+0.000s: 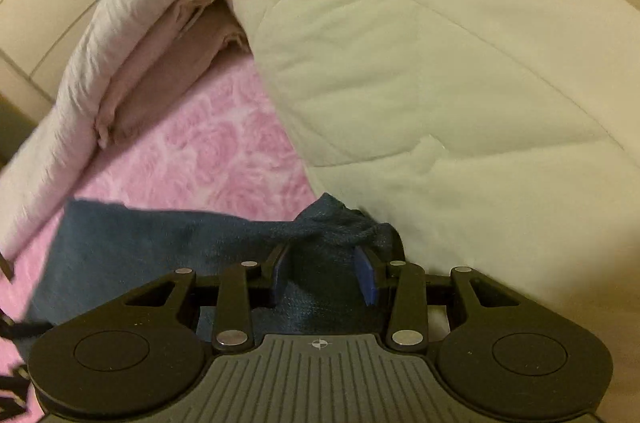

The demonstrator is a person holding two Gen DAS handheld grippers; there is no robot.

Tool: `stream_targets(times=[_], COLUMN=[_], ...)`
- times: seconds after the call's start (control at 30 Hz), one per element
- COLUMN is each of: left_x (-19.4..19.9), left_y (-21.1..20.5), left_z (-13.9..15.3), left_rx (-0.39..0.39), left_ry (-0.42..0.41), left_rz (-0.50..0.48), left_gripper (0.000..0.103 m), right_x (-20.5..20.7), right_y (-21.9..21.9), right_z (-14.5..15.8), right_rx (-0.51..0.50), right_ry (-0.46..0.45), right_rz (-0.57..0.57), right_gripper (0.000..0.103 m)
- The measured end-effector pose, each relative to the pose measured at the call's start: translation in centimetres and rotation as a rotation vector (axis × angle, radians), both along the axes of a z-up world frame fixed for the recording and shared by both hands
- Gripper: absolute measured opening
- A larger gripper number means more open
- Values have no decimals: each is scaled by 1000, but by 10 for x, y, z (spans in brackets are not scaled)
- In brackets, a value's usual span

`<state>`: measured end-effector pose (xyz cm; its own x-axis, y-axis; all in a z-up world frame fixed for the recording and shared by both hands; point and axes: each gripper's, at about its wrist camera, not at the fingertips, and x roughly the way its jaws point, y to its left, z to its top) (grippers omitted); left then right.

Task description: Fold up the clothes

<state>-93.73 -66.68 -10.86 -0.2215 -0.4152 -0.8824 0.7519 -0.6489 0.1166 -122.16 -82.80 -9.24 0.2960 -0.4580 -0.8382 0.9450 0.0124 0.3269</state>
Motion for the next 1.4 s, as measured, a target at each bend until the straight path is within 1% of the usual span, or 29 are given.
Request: stream_targets(times=[0.07,0.1,0.2,0.23,0.3,0.37,0.4,0.47,0.53,0.6,0.67,0.73,0.77,0.83,0.9,1.0,1.03,1.13,1.2,1.23,1.27,1.37,1.4], left_x=[8,12,17,18,22,25,26,30,35,44,52,60,62,58,53,49,49,56,65,70,75,90,95], left_y=[-10,-16,-47,-57,-77,-97,-106,-107,-106,-89,-67,-43,-31,-8,6,4,4,16,30,38,48,76,85], left_z=[13,18,2,-3,-13,-23,-29,-30,-25,-11,3,9,6,-6,-18,-20,-15,4,11,13,13,7,4], left_rx=[-29,-42,-27,-22,-12,-2,2,-2,-2,0,-9,8,25,42,1,-6,-8,-33,-39,-37,-27,6,15], left_ry=[53,62,47,42,32,22,19,30,48,70,71,82,77,37,-5,-13,-8,31,53,65,79,86,86], left_rz=[56,78,117,130,156,182,193,205,224,225,198,187,183,156,136,178,187,200,215,226,238,237,235], left_gripper=[27,26,26,25,26,31,33,33,32,29,29,29,29,30,30,30,30,29,29,30,30,32,37], right_x=[-5,-6,0,3,15,22,24,25,28,37,48,59,67,74,75,75,76,77,80,82,85,99,106], right_y=[10,19,59,70,81,91,95,103,117,134,152,167,168,168,165,162,161,177,193,202,210,235,244], right_z=[16,26,43,42,33,19,18,22,35,44,52,50,43,26,14,15,16,33,41,43,42,32,30], right_rx=[-23,-46,-80,-76,-48,-7,-4,-14,-38,-54,-67,-58,-45,-21,-4,5,1,-26,-40,-39,-37,-2,6], right_ry=[-8,0,13,9,6,11,20,29,30,29,28,48,55,51,40,39,48,70,74,76,80,110,125], right_rz=[-16,-20,-8,2,27,46,43,35,40,76,115,164,180,177,172,178,180,151,115,98,82,37,17], right_gripper=[40,40,41,41,41,41,41,41,41,41,41,41,41,41,42,42,42,42,46,54,59,61,62])
